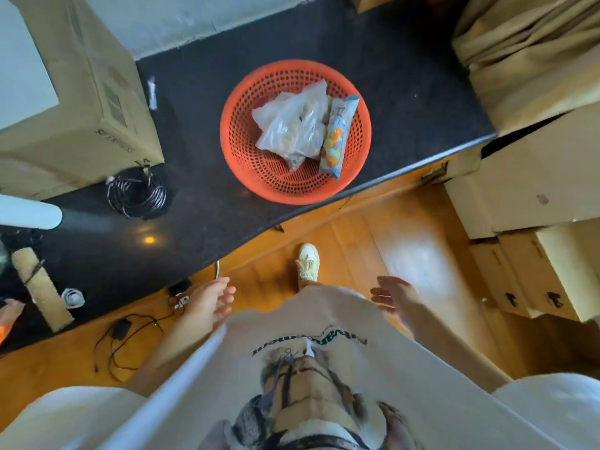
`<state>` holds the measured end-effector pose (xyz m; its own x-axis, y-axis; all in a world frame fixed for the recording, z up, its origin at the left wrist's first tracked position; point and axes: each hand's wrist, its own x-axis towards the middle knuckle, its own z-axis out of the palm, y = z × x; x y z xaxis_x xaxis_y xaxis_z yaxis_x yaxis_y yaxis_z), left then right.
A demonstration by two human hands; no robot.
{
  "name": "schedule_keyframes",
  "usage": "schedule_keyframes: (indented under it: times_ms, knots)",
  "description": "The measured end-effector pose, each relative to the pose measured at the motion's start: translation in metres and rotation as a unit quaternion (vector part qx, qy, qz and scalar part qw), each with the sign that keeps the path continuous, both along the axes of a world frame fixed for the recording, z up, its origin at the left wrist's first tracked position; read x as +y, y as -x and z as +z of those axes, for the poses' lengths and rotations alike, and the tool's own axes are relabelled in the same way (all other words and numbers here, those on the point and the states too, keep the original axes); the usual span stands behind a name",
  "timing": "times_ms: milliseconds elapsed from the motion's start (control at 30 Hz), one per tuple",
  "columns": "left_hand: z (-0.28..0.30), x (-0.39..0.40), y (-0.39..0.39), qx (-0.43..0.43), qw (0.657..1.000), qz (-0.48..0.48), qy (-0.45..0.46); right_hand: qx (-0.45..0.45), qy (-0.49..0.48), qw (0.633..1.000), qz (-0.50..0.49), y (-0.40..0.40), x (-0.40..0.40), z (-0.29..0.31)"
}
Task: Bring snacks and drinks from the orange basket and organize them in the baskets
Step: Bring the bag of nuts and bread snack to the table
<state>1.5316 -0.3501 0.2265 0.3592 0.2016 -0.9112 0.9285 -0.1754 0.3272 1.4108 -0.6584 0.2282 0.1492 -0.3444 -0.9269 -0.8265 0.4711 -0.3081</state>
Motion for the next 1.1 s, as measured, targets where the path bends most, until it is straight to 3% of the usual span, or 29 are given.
schedule_keyframes:
  times_ms: [200, 333, 500, 633, 933, 1100]
  knots:
    - [0.018, -0.059, -0.084, -0.06, 0.995, 0.079, 0.014, -0.099, 0.018, 0.991, 0.093, -0.14, -0.037, 0.003]
    - [0.029, -0.11, -0.129, -0.102, 0.99, 0.052, 0.086, -0.129, 0.063, 0.982, 0.123, -0.207, -0.051, -0.008]
    - [0.009, -0.174, -0.171, -0.063, 0.984, -0.004, 0.164, -0.12, 0.167, 0.962, 0.18, -0.267, -0.056, -0.03]
    - [-0.023, -0.206, -0.188, -0.025, 0.98, 0.008, 0.199, -0.127, 0.228, 0.942, 0.209, -0.296, -0.053, -0.048]
    - [-0.075, -0.241, -0.2, 0.014, 0.98, 0.017, 0.199, -0.133, 0.247, 0.922, 0.268, -0.304, -0.049, -0.074]
    - [-0.078, -0.247, -0.202, 0.018, 0.974, 0.003, 0.226, -0.213, 0.281, 0.908, 0.224, -0.301, -0.055, -0.054]
